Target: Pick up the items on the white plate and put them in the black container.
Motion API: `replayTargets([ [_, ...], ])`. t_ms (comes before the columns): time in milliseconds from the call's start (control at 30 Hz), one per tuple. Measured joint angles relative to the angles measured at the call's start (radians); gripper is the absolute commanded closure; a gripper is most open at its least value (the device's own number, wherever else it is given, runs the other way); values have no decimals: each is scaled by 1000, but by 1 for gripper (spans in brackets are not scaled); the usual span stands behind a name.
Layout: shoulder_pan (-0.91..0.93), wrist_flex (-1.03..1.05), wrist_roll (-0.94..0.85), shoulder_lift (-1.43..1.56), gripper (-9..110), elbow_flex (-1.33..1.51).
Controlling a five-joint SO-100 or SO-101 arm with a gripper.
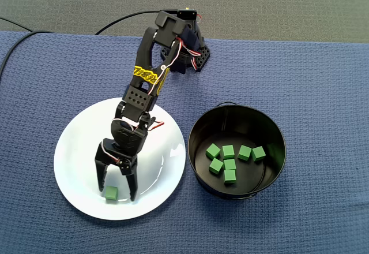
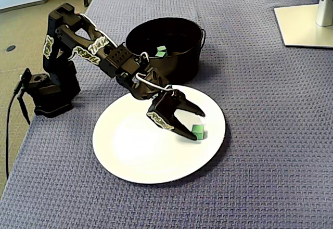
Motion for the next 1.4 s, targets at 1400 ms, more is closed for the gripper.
replayTargets([
  [1400,-64,-48,247,439,102,38],
])
